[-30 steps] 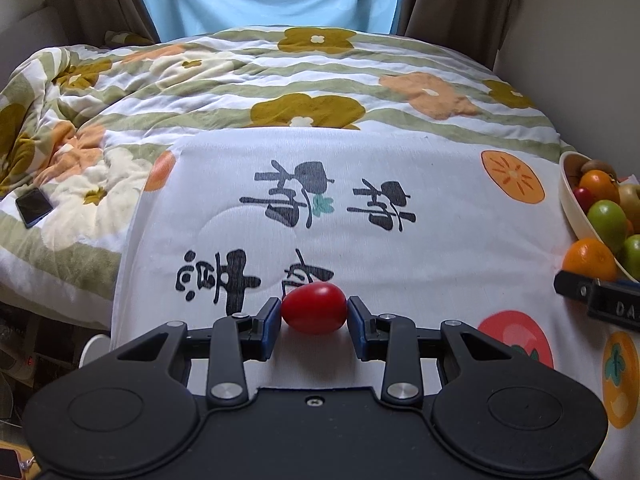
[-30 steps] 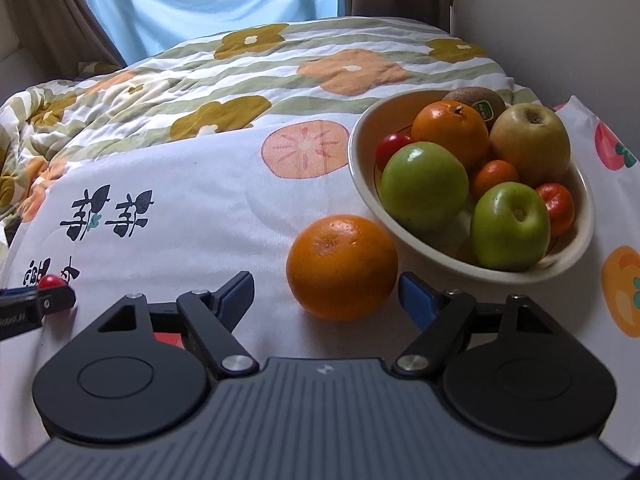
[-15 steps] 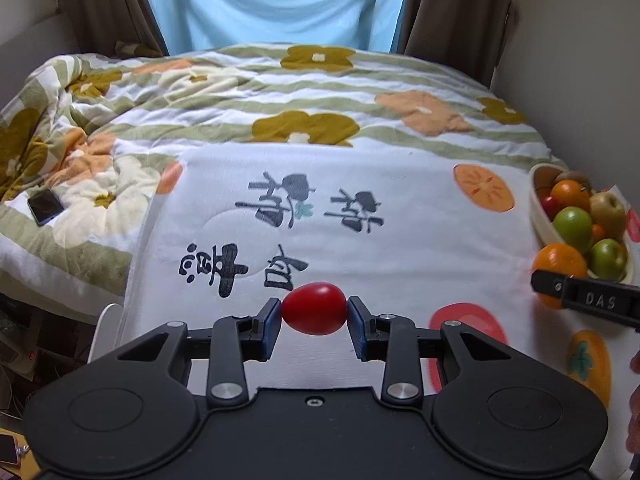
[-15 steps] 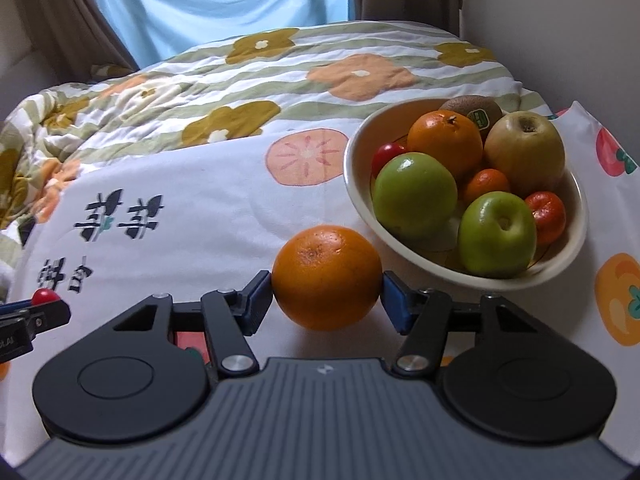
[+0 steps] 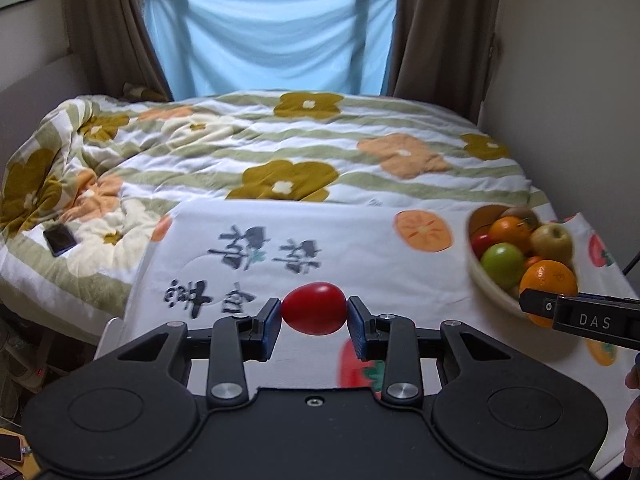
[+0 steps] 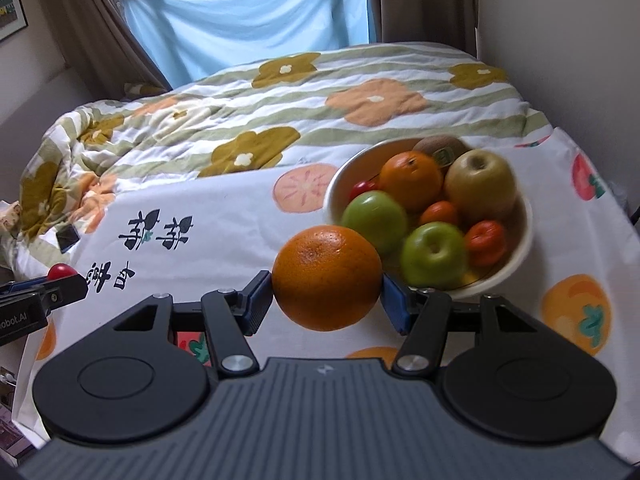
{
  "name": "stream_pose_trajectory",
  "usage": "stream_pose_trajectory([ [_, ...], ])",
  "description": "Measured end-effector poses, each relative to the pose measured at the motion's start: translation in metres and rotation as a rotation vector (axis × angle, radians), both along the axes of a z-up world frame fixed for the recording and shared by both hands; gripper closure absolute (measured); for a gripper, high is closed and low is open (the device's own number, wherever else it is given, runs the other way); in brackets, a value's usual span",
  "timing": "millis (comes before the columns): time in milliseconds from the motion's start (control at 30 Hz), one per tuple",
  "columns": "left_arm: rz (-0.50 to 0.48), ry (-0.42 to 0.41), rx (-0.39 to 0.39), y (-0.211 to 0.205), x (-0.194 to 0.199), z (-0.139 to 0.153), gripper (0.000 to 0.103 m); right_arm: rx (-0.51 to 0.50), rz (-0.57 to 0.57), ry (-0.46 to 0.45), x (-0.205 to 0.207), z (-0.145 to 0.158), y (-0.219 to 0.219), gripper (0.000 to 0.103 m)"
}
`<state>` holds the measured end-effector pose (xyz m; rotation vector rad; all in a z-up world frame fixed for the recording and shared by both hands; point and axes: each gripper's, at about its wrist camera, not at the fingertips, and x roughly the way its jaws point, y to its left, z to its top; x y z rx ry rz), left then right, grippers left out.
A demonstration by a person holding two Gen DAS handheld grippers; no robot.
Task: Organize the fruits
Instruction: 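Carry the tomato with the left tool over the bowl while the right tool carries the orange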
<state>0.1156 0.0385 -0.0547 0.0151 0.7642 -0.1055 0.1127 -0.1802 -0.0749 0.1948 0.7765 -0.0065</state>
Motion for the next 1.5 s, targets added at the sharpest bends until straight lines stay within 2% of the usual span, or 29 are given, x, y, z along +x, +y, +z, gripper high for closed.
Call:
stream_pose_trajectory([
  [433, -0.090, -0.052, -0.009, -0.101, -0.002, 0.020, 0.064, -0.002, 0.010, -0.038, -0.011, 0.024, -0.093, 0.029],
  [767, -0.135, -0.037, 0.000, -0.162, 0.039, -0.001, 0.064, -0.005, 0.008, -0.031, 0.003, 0.015, -0.146, 0.030],
  [1100, -0.184, 0.003, 0.007, -0.205, 0.081, -0.026, 0.063, 0.006, 0.013, -0.007, 0.021, -0.002, -0.174, 0.029],
  [1133, -0.187, 0.005, 0.008, -0.207, 0.083, -0.027, 0.062, 0.008, 0.012, -0.005, 0.022, -0.003, -0.175, 0.029],
  [1200, -0.188, -0.003, 0.014, -0.210, 0.084, -0.026, 0.041, 0.011, 0.011, -0.002, 0.024, -0.005, -0.177, 0.030],
  [1233, -0.184, -0.014, 0.015, -0.209, 0.084, -0.025, 0.019, 0.011, 0.011, 0.000, 0.026, -0.005, -0.177, 0.030],
  [1267, -0.176, -0.029, 0.014, -0.206, 0.083, -0.023, 0.011, 0.011, 0.011, 0.000, 0.027, -0.005, -0.177, 0.030],
  [1333, -0.159, -0.050, 0.009, -0.199, 0.080, -0.018, 0.011, 0.011, 0.013, 0.000, 0.027, -0.005, -0.178, 0.030],
  [1500, -0.096, -0.030, 0.003, -0.176, 0.078, -0.016, 0.011, 0.005, 0.036, -0.001, 0.031, -0.005, -0.171, 0.030],
])
